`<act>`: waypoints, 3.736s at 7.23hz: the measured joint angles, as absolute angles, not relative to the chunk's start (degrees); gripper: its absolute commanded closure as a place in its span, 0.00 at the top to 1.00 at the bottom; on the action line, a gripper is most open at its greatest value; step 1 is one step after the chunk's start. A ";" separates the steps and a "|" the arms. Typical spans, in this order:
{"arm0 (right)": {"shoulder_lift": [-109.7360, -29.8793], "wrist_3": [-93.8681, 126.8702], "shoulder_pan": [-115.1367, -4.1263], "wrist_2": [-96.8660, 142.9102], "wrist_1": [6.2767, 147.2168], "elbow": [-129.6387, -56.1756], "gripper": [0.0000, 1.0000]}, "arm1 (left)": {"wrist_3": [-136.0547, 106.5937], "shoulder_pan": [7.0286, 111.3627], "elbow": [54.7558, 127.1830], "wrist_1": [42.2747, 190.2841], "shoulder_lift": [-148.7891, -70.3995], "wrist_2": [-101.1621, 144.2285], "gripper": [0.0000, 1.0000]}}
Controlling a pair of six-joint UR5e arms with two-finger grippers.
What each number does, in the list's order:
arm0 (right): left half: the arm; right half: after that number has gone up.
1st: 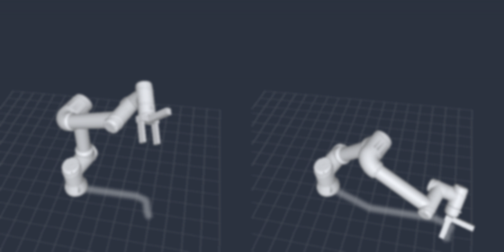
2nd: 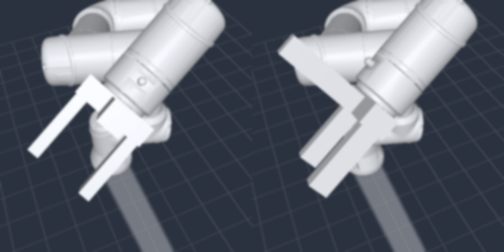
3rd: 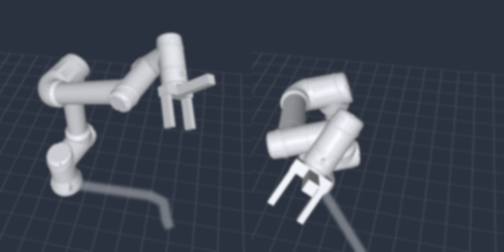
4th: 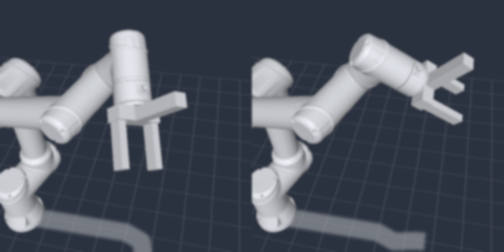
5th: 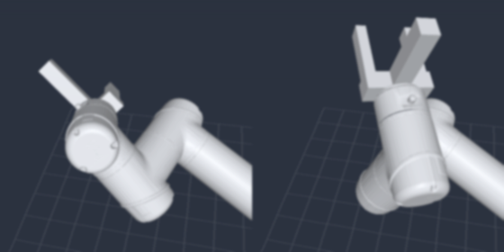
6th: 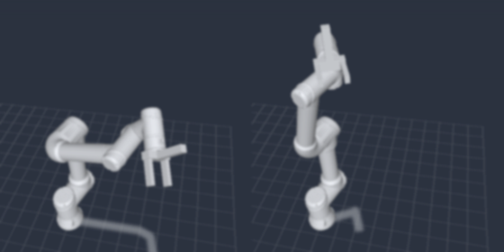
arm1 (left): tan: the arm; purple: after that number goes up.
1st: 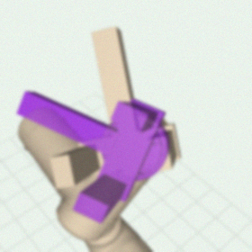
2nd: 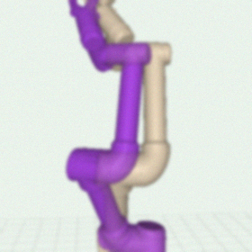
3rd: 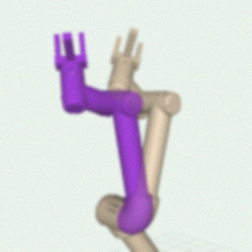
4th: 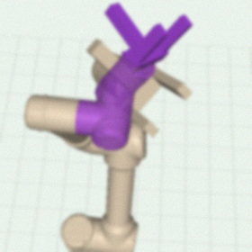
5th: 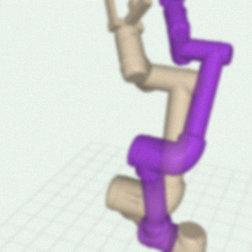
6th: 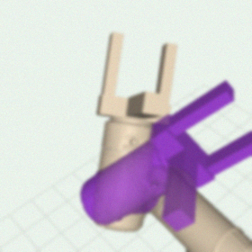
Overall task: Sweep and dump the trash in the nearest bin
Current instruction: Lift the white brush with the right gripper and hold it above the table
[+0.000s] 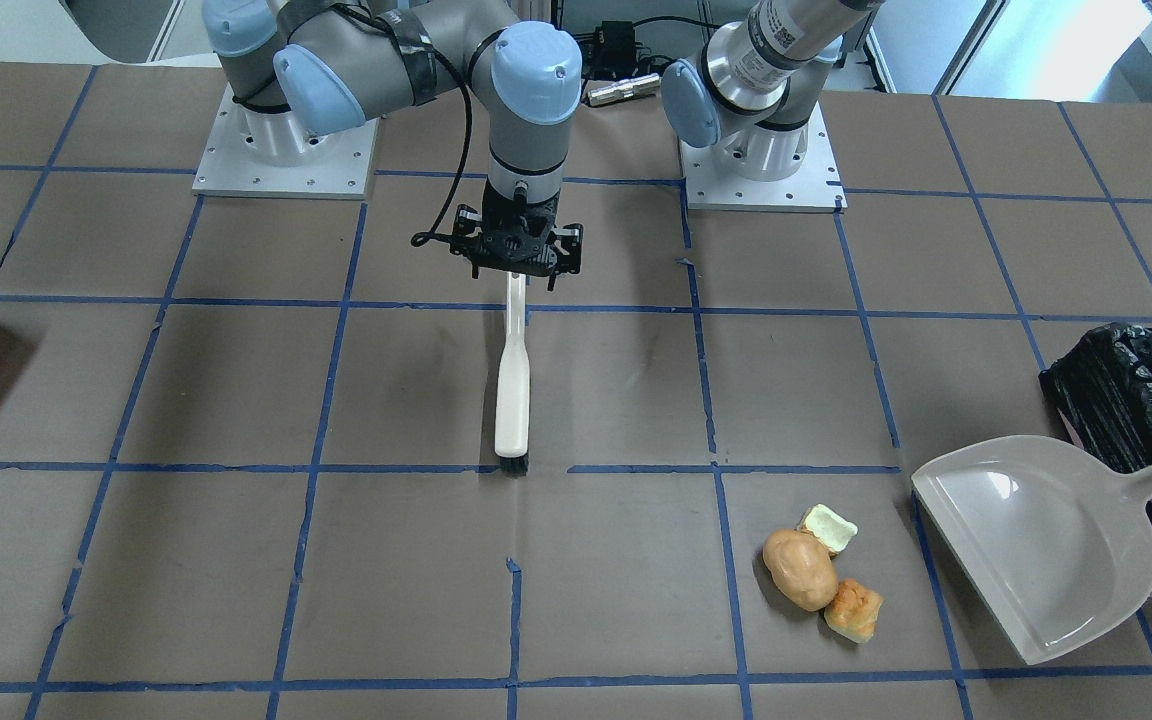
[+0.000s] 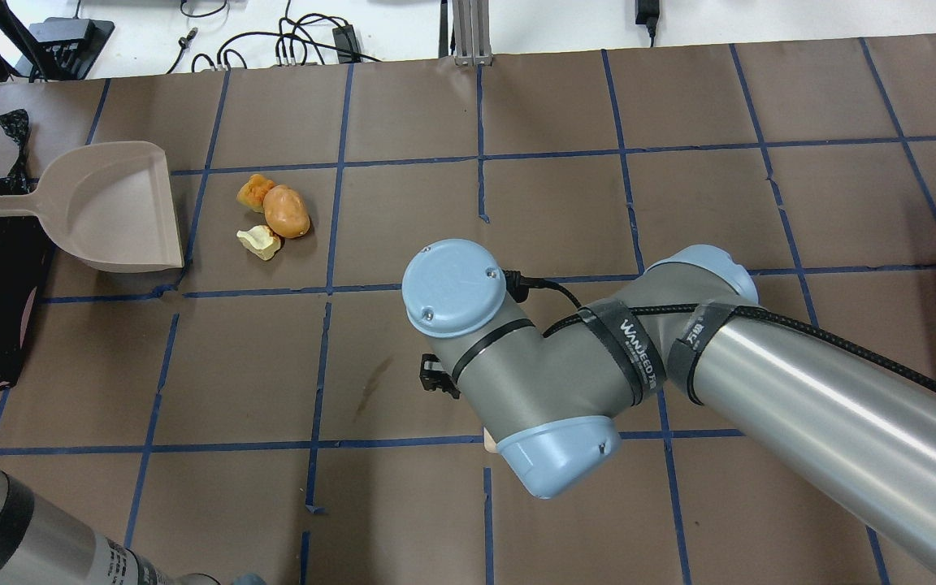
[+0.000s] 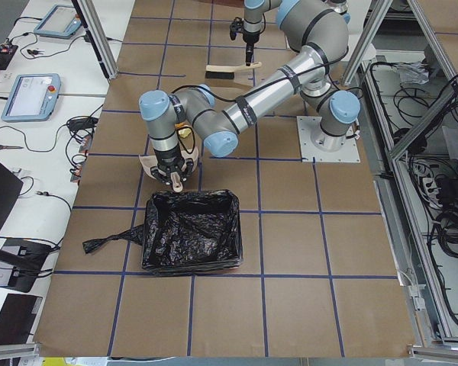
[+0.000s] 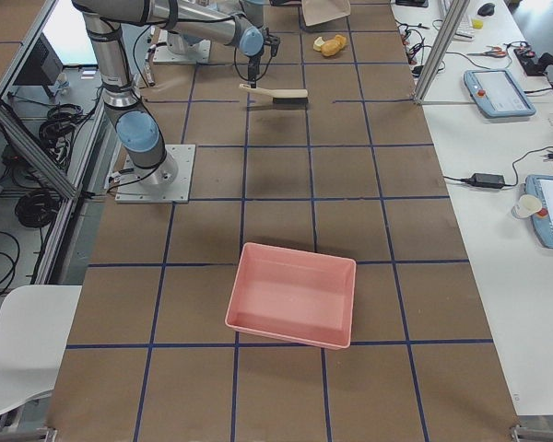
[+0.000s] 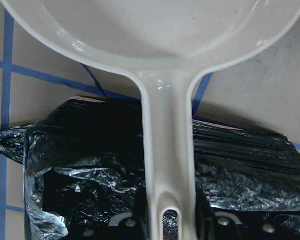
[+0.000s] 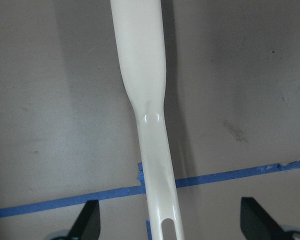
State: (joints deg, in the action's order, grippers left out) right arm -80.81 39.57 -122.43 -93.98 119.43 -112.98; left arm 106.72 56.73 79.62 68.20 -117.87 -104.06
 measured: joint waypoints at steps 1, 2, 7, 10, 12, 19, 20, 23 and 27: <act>-80.65 39.63 -122.54 -93.89 119.44 -113.03 0.99 | 106.81 56.87 79.62 68.03 -118.08 -103.17 0.00; -80.41 39.74 -122.86 -93.83 119.43 -113.16 0.99 | 107.01 56.91 79.61 67.82 -118.28 -102.89 0.00; -80.65 39.60 -122.85 -90.60 120.82 -116.81 0.99 | 107.57 56.95 79.54 67.00 -118.58 -102.75 0.00; -80.90 40.20 -122.45 -90.50 125.14 -119.64 0.97 | 107.58 56.95 79.54 66.59 -118.96 -102.74 0.00; -80.89 40.46 -122.31 -90.04 126.09 -120.31 0.82 | 107.58 56.95 79.55 66.44 -119.00 -102.80 0.00; -80.95 40.47 -122.06 -88.85 126.37 -120.26 0.31 | 107.54 56.95 79.75 66.19 -119.14 -102.83 0.00; -80.94 40.40 -121.98 -88.89 126.40 -120.20 0.35 | 107.57 56.95 79.74 66.18 -119.12 -102.83 0.00; -80.92 40.08 -121.36 -88.76 126.39 -120.02 0.26 | 107.58 56.95 79.61 66.18 -119.17 -102.80 0.00; -80.93 39.91 -121.17 -89.01 126.22 -118.79 0.05 | 107.53 56.95 79.55 66.18 -119.18 -102.76 0.00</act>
